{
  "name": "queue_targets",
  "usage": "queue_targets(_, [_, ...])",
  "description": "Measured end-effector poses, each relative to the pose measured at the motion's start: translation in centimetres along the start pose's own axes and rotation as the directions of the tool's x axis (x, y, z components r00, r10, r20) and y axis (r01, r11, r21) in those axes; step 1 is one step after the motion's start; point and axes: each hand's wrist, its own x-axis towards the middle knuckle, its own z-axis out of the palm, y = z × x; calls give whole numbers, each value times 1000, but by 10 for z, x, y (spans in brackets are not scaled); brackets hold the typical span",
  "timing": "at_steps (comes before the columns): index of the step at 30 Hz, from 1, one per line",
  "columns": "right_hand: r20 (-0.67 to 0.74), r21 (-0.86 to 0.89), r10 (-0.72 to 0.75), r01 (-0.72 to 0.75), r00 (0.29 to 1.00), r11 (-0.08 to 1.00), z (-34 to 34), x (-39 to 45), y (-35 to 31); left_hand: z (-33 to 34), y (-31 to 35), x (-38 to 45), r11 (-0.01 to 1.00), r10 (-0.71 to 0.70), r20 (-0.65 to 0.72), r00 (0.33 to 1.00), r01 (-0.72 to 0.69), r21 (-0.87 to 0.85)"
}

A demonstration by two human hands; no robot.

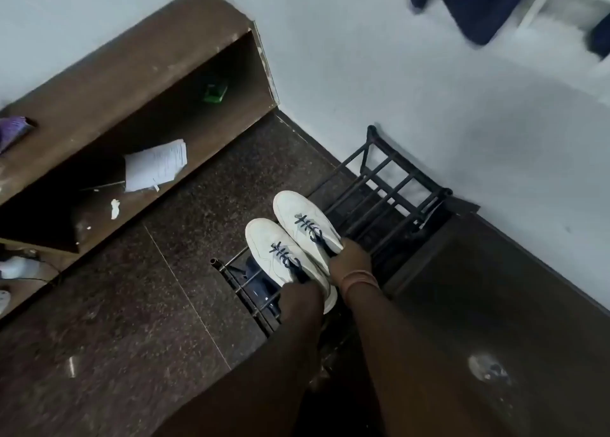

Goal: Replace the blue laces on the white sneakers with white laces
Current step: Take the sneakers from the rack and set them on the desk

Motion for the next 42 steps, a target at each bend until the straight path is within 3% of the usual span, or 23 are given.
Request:
queue_targets(4, [8,81,-9,8,1000,997,1,-12,4,-5,6,-11,999,39,-36,999,-38,16])
queue_targets(8, [-58,373,18,5,998,928,-5,-19,35,-3,3,-34,974,224,-70,972,-222,44])
queue_targets(10, [-103,522,33,26,994,853,-13,-24,57,3,-1,-46,932,353,-83,932,-343,112])
queue_targets(13, [-185,586,22,92,983,805,-37,-47,78,15,-1,-70,843,518,-58,853,-498,203])
queue_targets(15, [-285,645,46,157,957,748,-63,-70,87,29,-2,-86,779,593,-9,805,-571,258])
queue_targets(18, [-331,781,146,184,932,597,-105,-105,95,49,-2,-111,678,677,72,732,-659,324])
queue_targets(20, [-392,802,152,256,907,539,-128,-129,109,64,-7,-127,580,750,153,644,-750,318])
queue_targets(22, [-455,775,145,311,879,550,-140,-153,123,80,-16,-136,511,782,217,584,-801,311])
queue_targets(26, [-489,774,277,266,827,575,-141,-182,160,102,-38,-146,461,764,348,543,-837,293])
queue_targets(31, [-500,768,339,226,797,600,-129,-230,179,97,-76,-148,389,765,436,474,-879,275])
queue_targets(38, [-443,808,427,146,788,570,-84,-260,177,59,-107,-146,388,792,397,464,-885,259])
queue_targets(42, [-420,745,429,34,800,666,-60,-264,171,50,-123,-134,420,777,406,481,-877,236])
